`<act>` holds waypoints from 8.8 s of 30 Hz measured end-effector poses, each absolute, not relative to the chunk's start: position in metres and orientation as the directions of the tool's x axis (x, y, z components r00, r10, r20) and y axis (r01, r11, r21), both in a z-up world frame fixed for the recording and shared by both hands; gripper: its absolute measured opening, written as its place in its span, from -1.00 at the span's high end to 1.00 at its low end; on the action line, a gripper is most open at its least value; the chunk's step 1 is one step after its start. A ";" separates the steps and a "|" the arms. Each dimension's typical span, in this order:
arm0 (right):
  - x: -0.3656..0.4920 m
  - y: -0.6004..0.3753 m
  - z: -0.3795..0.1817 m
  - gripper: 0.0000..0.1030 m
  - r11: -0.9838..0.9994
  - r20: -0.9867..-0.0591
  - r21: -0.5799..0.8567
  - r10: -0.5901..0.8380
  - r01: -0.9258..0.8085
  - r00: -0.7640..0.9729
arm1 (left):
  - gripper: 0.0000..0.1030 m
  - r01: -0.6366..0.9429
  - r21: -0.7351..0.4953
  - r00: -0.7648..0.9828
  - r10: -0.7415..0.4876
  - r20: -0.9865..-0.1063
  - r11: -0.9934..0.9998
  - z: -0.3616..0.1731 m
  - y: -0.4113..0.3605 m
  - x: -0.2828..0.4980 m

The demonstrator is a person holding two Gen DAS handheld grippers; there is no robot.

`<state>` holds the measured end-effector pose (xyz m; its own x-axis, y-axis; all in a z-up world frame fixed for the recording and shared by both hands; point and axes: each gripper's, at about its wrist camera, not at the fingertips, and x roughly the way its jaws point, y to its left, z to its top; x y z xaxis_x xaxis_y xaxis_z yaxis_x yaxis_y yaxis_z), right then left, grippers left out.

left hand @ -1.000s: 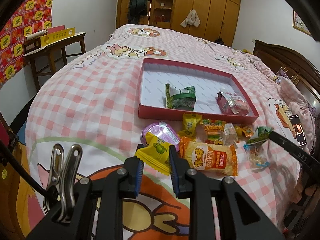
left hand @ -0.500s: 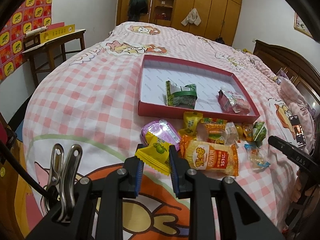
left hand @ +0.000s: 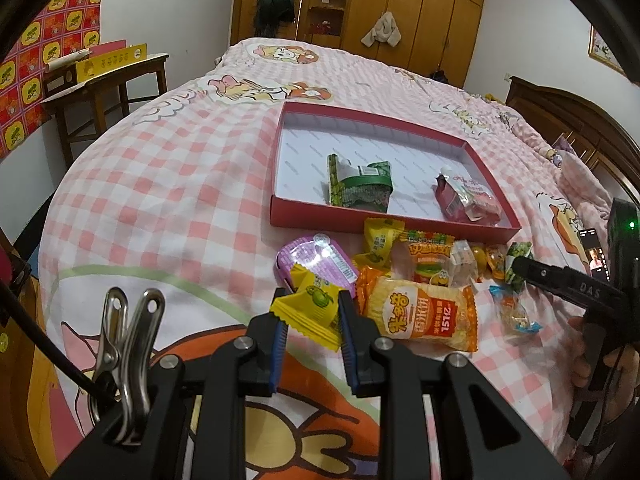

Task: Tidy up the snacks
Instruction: 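Carry the candy and green bag into the red box and open both tools, then withdraw both tools from the box toward the remaining snacks, then grasp the purple tin with the left tool while the right tool grasps the orange jelly candy, then carry the purple tin and orange candy into the red box, opening both tools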

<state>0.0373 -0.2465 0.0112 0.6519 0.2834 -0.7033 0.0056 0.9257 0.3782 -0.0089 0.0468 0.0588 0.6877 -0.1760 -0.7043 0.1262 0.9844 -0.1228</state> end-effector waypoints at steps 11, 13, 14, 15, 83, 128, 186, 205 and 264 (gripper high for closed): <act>0.029 -0.246 0.022 0.13 0.935 -0.664 0.356 0.265 -0.016 0.699 | 0.52 0.129 -0.120 0.701 -0.176 -0.691 0.984 0.067 0.047 0.008; 0.028 -0.246 0.027 0.13 0.936 -0.653 0.352 0.263 -0.023 0.710 | 0.52 0.132 -0.114 0.707 -0.174 -0.685 0.985 0.071 0.046 0.013; 0.028 -0.246 0.029 0.13 0.936 -0.649 0.351 0.263 -0.025 0.714 | 0.52 0.133 -0.111 0.712 -0.173 -0.680 0.985 0.073 0.045 0.017; 0.028 -0.246 0.031 0.14 0.937 -0.645 0.348 0.260 -0.027 0.718 | 0.52 0.133 -0.109 0.715 -0.172 -0.677 0.985 0.075 0.044 0.020; 0.081 -0.159 0.053 -0.13 0.905 -0.567 0.367 0.402 -0.217 0.719 | 0.02 0.129 -0.112 0.712 -0.171 -0.681 0.985 0.071 0.033 0.076; 0.020 -0.213 0.044 -0.14 0.925 -0.605 0.358 0.336 -0.130 0.722 | -0.10 0.075 -0.113 0.676 -0.134 -0.724 0.991 0.074 0.046 0.026; 0.047 -0.213 0.009 -0.08 0.935 -0.690 0.349 0.301 -0.062 0.658 | -0.21 0.023 -0.088 0.648 -0.082 -0.757 0.996 0.022 0.027 0.040; 0.046 -0.226 -0.005 0.54 0.934 -0.690 0.357 0.269 -0.008 0.672 | -0.20 0.037 -0.103 0.661 -0.102 -0.744 0.994 0.023 0.028 0.037; 0.087 -0.218 0.042 0.55 0.949 -0.625 0.275 0.298 -0.154 0.721 | -0.19 0.122 -0.105 0.684 -0.161 -0.712 0.987 0.066 -0.002 0.175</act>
